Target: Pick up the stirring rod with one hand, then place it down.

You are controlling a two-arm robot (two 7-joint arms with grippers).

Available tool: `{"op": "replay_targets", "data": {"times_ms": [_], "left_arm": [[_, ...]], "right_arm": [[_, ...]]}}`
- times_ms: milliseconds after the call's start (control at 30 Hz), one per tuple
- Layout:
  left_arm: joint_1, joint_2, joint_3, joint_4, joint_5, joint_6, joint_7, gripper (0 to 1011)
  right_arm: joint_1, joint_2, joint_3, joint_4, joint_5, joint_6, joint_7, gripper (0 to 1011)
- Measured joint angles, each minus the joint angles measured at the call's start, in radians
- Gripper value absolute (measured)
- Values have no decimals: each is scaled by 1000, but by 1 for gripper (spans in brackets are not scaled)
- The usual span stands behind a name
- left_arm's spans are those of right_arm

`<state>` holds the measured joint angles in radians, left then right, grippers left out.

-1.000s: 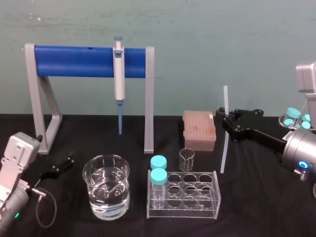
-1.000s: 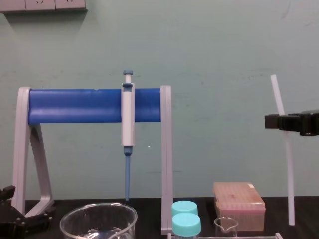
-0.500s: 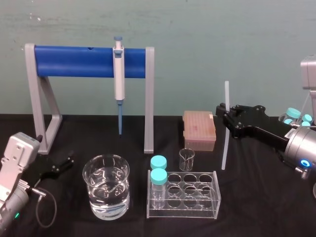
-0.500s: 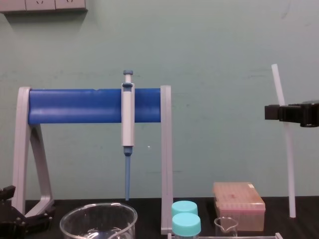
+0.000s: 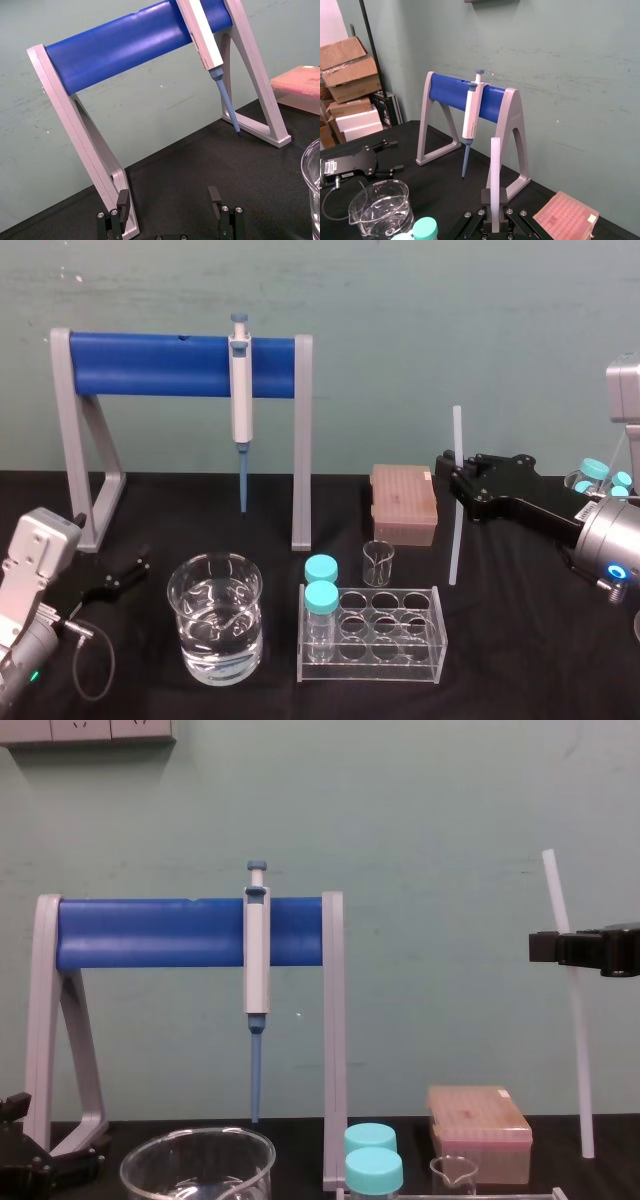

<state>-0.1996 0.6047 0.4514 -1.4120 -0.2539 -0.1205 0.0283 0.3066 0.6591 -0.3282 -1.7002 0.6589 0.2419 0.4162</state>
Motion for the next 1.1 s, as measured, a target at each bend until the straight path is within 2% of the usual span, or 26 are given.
{"op": "replay_targets", "data": {"times_ms": [1100], "left_arm": [[0, 0, 0, 0, 0, 0, 0, 1005]], "right_arm": [[0, -1, 1, 1, -1, 2, 0, 70]]}}
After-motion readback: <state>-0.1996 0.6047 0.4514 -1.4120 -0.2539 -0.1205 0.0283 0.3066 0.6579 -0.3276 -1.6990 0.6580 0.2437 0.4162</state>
